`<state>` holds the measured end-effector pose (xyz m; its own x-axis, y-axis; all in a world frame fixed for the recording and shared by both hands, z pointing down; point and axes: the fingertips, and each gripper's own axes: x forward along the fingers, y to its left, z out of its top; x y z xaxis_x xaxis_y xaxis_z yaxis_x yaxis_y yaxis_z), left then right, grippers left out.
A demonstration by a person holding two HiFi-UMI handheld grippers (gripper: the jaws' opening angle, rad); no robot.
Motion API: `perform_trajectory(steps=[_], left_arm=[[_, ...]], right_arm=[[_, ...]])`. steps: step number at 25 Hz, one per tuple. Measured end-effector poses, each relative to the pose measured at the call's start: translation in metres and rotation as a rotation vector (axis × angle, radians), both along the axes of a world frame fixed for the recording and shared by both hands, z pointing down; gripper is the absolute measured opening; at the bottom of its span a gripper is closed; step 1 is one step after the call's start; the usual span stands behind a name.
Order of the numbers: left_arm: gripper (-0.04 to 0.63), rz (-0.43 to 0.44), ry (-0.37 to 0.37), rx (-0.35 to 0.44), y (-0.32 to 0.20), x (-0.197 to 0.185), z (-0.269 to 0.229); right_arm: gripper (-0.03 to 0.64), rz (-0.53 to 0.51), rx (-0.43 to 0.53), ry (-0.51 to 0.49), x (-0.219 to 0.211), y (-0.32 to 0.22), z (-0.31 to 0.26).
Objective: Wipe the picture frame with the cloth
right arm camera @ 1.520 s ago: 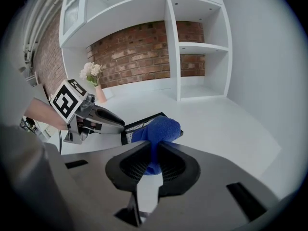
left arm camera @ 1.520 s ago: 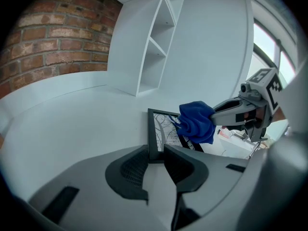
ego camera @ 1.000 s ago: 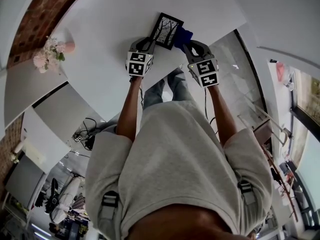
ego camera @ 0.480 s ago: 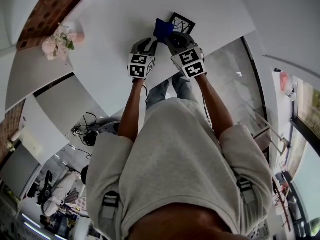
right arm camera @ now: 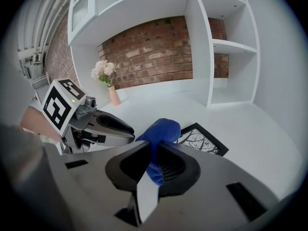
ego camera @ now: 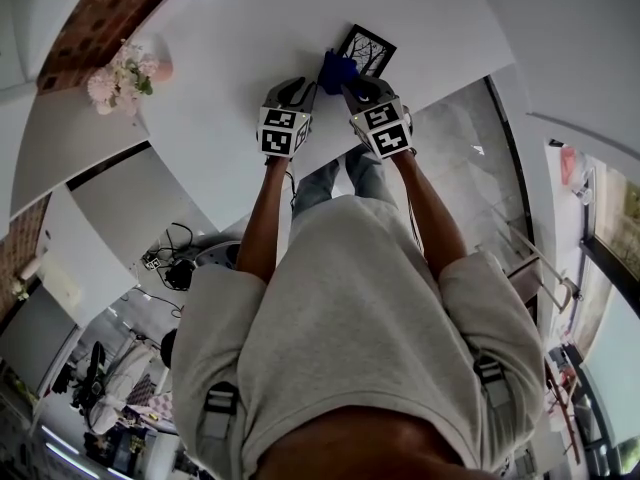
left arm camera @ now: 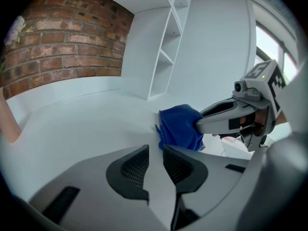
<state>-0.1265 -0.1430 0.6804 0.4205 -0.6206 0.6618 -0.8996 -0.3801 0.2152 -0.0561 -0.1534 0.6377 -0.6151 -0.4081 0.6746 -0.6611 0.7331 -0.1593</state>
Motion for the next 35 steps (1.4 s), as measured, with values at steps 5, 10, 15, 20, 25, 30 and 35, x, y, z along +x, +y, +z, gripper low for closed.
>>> perform_trajectory(steps=[5,10,15,20,25,30,35], left_arm=[[0.1,0.021,-0.002,0.0,0.0,0.01,-0.001],[0.101,0.038,-0.004,0.001,-0.002,0.017,-0.001],[0.1,0.053,-0.003,0.002,-0.002,0.024,0.0],[0.101,0.067,0.0,0.004,-0.004,0.032,-0.002],[0.1,0.081,0.003,0.008,-0.004,0.04,-0.003],[0.087,0.08,0.01,0.021,-0.004,0.044,-0.009],[0.06,0.078,0.008,0.051,-0.003,0.047,-0.021]], right_arm=[[0.059,0.021,0.013,0.0,0.021,0.005,-0.004],[0.059,0.048,0.016,-0.004,0.039,0.011,-0.007],[0.059,0.075,0.012,0.011,0.058,0.019,-0.004],[0.058,0.124,0.001,0.014,0.078,0.025,-0.001],[0.058,0.163,-0.008,0.023,0.096,0.033,0.001],[0.058,0.203,0.005,0.022,0.11,0.033,-0.005],[0.058,0.253,0.037,0.009,0.124,0.028,-0.017]])
